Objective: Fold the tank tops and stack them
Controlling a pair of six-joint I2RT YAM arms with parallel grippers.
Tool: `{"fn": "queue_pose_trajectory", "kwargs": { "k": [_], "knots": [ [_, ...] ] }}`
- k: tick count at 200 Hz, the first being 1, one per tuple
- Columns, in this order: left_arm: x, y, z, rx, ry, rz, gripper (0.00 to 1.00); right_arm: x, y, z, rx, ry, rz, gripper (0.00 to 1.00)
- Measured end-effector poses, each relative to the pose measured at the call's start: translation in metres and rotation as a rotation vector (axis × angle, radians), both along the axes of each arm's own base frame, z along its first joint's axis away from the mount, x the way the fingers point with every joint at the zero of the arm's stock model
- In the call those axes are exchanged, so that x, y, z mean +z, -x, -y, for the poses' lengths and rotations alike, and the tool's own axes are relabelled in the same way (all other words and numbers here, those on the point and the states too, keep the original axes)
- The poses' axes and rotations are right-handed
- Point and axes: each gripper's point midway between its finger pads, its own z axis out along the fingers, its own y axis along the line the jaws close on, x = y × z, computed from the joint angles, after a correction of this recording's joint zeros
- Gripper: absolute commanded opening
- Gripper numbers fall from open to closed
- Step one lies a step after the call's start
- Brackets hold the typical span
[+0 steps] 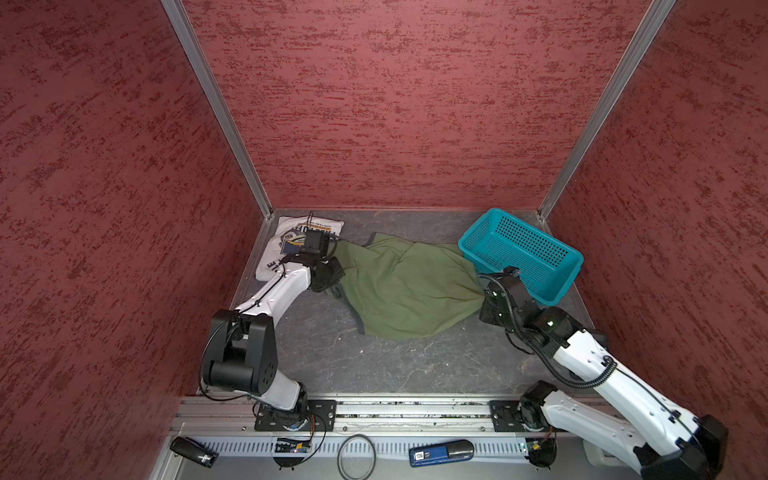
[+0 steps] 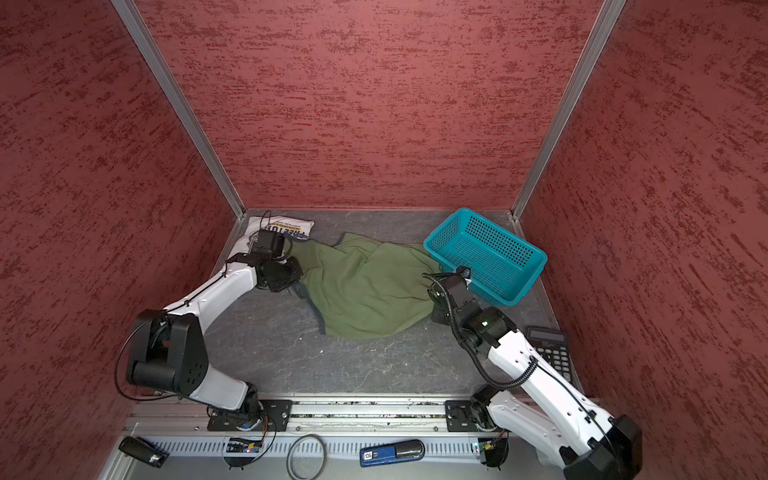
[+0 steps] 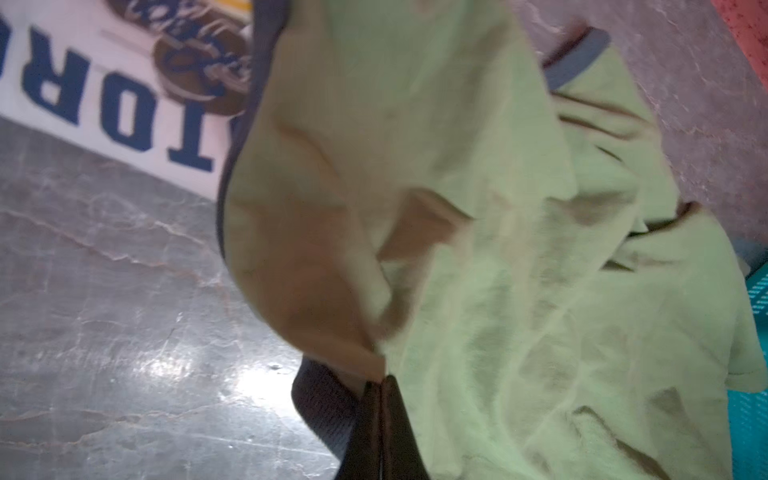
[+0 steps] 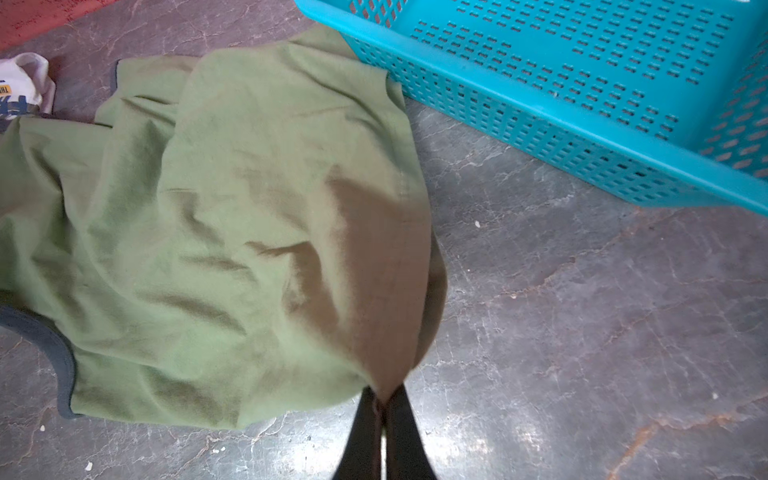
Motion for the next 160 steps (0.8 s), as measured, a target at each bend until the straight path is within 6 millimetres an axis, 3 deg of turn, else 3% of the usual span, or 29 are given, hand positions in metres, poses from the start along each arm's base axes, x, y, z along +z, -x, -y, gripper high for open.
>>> {"fn": "queue_pose_trajectory", "kwargs": {
  "k": [19, 37, 65, 80, 94, 119, 144, 160],
  "knots": [
    [0.008, -0.019, 0.03, -0.083, -0.049, 0.014, 0.0, -0.001, -0.001, -0.001, 0.0, 0.002, -0.003, 0.0],
    [-0.002, -0.035, 0.055, -0.153, -0.083, -0.007, 0.0, -0.002, -0.002, -0.001, 0.0, 0.002, -0.003, 0.0],
    [-0.03, -0.053, 0.077, -0.229, -0.125, -0.07, 0.19, -0.006, -0.002, -0.001, -0.001, 0.004, -0.007, 0.0],
    [-0.037, -0.049, 0.076, -0.237, -0.139, -0.095, 0.38, -0.01, -0.001, 0.0, -0.001, 0.01, -0.016, 0.0],
    [-0.033, -0.041, 0.072, -0.239, -0.143, -0.097, 0.45, -0.013, 0.001, 0.001, -0.002, 0.013, -0.021, 0.0],
    [0.0, -0.014, 0.061, -0.223, -0.128, -0.042, 0.58, -0.016, 0.002, 0.002, -0.004, 0.016, -0.025, 0.0],
    [0.043, 0.018, 0.04, -0.137, -0.06, 0.071, 0.59, -0.018, 0.0, 0.001, -0.004, 0.015, -0.026, 0.0],
    [0.046, 0.034, 0.017, -0.04, 0.006, 0.1, 0.59, -0.02, -0.001, 0.0, -0.002, 0.012, -0.028, 0.0]
  ]
}}
